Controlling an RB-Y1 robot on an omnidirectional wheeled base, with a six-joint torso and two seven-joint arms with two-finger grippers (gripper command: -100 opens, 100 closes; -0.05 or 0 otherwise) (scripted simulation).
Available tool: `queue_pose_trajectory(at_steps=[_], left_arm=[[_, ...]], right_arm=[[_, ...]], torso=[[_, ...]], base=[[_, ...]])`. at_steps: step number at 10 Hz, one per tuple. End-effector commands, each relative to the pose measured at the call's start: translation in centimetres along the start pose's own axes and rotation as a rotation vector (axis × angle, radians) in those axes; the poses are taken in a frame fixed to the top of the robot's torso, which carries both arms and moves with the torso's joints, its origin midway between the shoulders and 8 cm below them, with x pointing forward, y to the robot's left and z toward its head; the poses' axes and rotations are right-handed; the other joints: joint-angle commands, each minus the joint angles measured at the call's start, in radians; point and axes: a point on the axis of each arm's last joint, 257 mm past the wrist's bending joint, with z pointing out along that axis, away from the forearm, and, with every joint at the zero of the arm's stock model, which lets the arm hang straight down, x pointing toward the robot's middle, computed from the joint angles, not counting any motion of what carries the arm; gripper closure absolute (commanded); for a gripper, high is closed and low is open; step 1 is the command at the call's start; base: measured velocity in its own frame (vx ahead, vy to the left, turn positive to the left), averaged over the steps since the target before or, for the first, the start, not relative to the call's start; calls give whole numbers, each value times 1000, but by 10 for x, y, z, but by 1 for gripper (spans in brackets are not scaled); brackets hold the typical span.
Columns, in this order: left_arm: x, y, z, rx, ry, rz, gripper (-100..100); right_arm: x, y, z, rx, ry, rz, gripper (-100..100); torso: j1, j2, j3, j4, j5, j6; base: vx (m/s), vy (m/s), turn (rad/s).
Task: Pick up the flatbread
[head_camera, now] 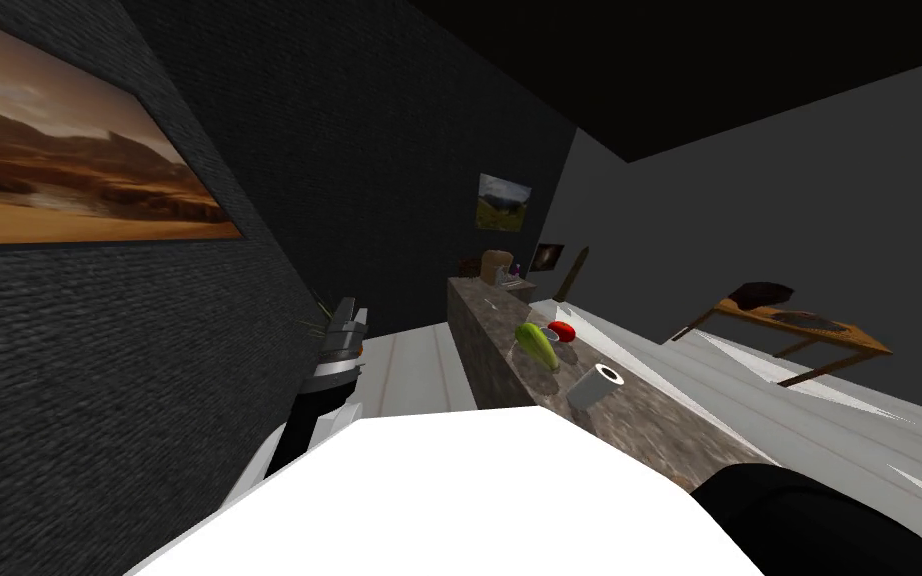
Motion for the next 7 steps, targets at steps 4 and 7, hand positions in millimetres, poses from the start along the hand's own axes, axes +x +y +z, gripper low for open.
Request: queue_pose_trajectory(at_steps=[4,7], left_arm=[[0,0,0,0,0,0,0],[0,0,0,0,0,0,0]], right_arm=[[-21,18,3,-46,-42,-5,0],[-9,15,23,-51,-44,37,-100]], torso=[[3,9,5,2,1,3],[4,18,11,4,1,3]], base=[[104,-16,88],[-43,-4,146]])
